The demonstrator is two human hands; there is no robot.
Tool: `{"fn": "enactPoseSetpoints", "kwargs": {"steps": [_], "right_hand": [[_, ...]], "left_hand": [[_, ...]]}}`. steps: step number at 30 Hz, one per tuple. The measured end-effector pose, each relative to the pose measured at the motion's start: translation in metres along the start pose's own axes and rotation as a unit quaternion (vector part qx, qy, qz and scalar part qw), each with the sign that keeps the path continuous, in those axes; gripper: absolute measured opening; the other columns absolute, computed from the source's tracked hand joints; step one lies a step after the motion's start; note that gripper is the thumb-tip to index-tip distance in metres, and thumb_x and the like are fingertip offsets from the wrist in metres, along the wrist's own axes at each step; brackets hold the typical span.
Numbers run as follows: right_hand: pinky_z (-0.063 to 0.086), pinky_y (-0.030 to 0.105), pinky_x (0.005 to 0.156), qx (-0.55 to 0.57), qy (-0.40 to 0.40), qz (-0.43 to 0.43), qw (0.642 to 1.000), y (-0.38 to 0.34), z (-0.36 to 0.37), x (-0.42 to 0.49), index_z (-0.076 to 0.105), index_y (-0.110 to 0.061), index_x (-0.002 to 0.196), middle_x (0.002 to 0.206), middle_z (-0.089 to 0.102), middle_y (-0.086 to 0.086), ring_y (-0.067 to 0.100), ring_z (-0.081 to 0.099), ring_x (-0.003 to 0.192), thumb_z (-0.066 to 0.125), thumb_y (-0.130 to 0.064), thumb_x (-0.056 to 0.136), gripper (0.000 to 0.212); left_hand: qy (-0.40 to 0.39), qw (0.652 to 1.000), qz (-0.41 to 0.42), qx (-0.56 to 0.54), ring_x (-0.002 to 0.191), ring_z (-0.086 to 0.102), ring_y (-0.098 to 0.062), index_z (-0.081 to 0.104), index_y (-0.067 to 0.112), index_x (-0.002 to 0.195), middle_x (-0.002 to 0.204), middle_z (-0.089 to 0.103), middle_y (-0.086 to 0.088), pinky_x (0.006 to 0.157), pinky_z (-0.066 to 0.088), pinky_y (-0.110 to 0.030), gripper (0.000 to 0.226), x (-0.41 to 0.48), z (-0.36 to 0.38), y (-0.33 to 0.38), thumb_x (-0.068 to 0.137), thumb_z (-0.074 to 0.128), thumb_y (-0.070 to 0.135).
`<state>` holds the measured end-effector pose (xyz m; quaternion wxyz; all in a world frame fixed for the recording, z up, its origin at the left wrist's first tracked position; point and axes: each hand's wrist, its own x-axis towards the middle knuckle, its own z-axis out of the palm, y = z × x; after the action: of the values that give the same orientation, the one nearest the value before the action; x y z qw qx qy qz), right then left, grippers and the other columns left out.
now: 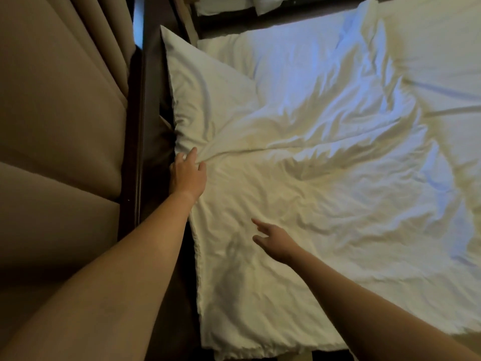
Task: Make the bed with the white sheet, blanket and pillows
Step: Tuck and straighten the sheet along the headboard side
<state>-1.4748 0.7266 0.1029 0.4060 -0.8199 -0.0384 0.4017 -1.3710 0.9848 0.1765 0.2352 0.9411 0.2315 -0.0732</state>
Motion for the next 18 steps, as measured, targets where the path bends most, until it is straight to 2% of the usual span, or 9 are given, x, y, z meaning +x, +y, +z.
{"fn": "enactPoseSetpoints", "kwargs": {"steps": [4,8,10,12,15,18], "right_hand": [[0.042,0.022,0.092,0.015,0.06,-0.015,0.998,-0.018,-0.055,0.033,0.061,-0.028,0.138,0.126,0.07,0.004,0.013,0.063,0.118,0.06,-0.028,0.096,0.042],[0.052,0.031,0.088,0.024,0.111,-0.047,0.992,-0.047,-0.105,0.077,0.071,-0.03,0.122,0.103,0.074,-0.001,0.014,0.068,0.092,0.06,-0.026,0.093,0.031],[0.052,0.03,0.085,0.035,0.135,-0.065,0.988,-0.065,-0.12,0.103,0.072,-0.029,0.118,0.096,0.073,-0.003,0.013,0.067,0.088,0.059,-0.024,0.093,0.029],[0.05,0.028,0.087,0.034,0.161,-0.095,0.982,-0.086,-0.13,0.133,0.073,-0.027,0.118,0.099,0.073,-0.003,0.011,0.066,0.093,0.059,-0.023,0.093,0.029],[0.049,0.031,0.099,0.033,0.184,-0.141,0.972,-0.115,-0.138,0.181,0.069,-0.022,0.125,0.118,0.072,-0.001,0.013,0.065,0.109,0.059,-0.023,0.095,0.031],[0.039,0.025,0.104,0.024,0.204,-0.155,0.966,-0.146,-0.145,0.227,0.061,-0.018,0.136,0.136,0.064,0.0,0.017,0.057,0.126,0.056,-0.025,0.098,0.039]], "left_hand": [[0.025,0.998,-0.038,-0.034,0.143,0.034,-0.035,0.038,0.024,0.156,0.159,0.032,-0.012,0.117,0.033,-0.048,0.055,0.015,-0.001,0.007,0.103,0.044,0.038],[0.057,0.994,-0.068,-0.065,0.144,0.032,-0.032,0.036,0.027,0.157,0.161,0.029,-0.008,0.116,0.034,-0.047,0.057,0.039,-0.002,0.016,0.103,0.046,0.04],[0.07,0.993,-0.07,-0.072,0.148,0.028,-0.031,0.034,0.026,0.158,0.164,0.025,-0.008,0.117,0.031,-0.046,0.059,0.054,-0.002,0.018,0.102,0.048,0.04],[0.08,0.992,-0.061,-0.078,0.149,0.028,-0.03,0.034,0.025,0.158,0.164,0.024,-0.007,0.117,0.031,-0.044,0.06,0.075,-0.001,0.02,0.102,0.051,0.038],[0.092,0.992,-0.029,-0.084,0.148,0.028,-0.028,0.035,0.024,0.157,0.163,0.025,-0.006,0.118,0.03,-0.041,0.063,0.107,0.004,0.022,0.1,0.057,0.036],[0.101,0.991,0.001,-0.087,0.149,0.026,-0.026,0.032,0.026,0.159,0.163,0.025,-0.004,0.12,0.029,-0.04,0.074,0.14,0.011,0.018,0.095,0.064,0.044]]}}
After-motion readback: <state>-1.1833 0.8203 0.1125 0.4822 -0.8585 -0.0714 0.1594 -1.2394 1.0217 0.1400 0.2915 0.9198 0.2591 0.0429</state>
